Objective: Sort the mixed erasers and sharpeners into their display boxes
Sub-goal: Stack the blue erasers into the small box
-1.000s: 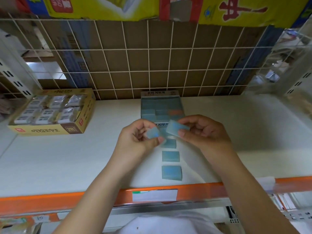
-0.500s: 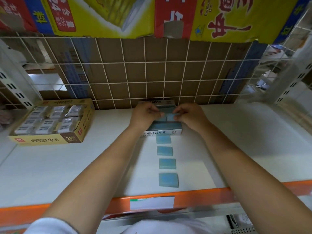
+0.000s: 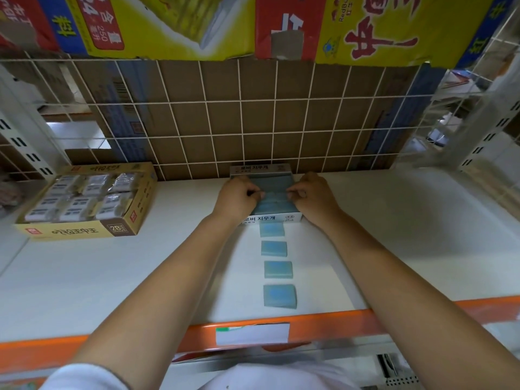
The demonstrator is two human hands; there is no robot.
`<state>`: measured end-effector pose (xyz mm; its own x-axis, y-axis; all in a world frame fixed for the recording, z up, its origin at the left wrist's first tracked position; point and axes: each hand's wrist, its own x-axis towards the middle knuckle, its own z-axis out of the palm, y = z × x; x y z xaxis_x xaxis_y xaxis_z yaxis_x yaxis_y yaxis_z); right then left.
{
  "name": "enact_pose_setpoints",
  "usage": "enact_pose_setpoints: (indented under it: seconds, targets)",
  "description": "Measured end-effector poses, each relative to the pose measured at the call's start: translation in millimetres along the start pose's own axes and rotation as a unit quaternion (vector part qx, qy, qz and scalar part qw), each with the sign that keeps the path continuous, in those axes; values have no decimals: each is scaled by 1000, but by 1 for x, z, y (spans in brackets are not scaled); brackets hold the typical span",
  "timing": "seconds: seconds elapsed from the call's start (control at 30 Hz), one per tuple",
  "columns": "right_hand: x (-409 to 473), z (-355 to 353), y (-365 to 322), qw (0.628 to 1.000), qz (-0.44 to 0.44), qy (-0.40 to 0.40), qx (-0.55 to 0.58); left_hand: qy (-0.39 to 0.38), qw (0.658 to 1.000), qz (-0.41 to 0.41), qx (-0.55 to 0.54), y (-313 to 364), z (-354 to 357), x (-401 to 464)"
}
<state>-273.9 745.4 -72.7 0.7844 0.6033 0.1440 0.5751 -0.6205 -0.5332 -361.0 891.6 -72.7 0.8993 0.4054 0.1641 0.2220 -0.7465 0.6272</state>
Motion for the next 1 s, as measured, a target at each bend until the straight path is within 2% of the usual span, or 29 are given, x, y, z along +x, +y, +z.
enact_pose_setpoints:
  seconds: [0.1,0.2,0.3,0.4,0.47,0.63,0.77,1.0]
  targets:
    - [-2,2,5,1000,9,8,-16,9,1000,-4,18,-2,0,0]
    - [-7,1,1,995,51,40,72,11,1000,24,14,-3,-1,-7]
    - [-29,-7,-5,987,44,77,137,80,994,61,-31,-2,-7,-29]
    - [-62,-12,-9,989,16,9,149,110,989,71,-63,1,-17,-61]
    - [-82,-7,-9,989,15,-57,136,73,992,52,-83,2,-21,-84]
    - [-95,6,-13,992,16,-69,107,-53,992,37,-105,5,-15,-126]
    - [-94,10,-16,992,20,-91,86,-67,994,22,-78,6,-6,-127]
    - [-96,-1,-3,995,20,-50,89,-99,995,19,-24,10,0,-123]
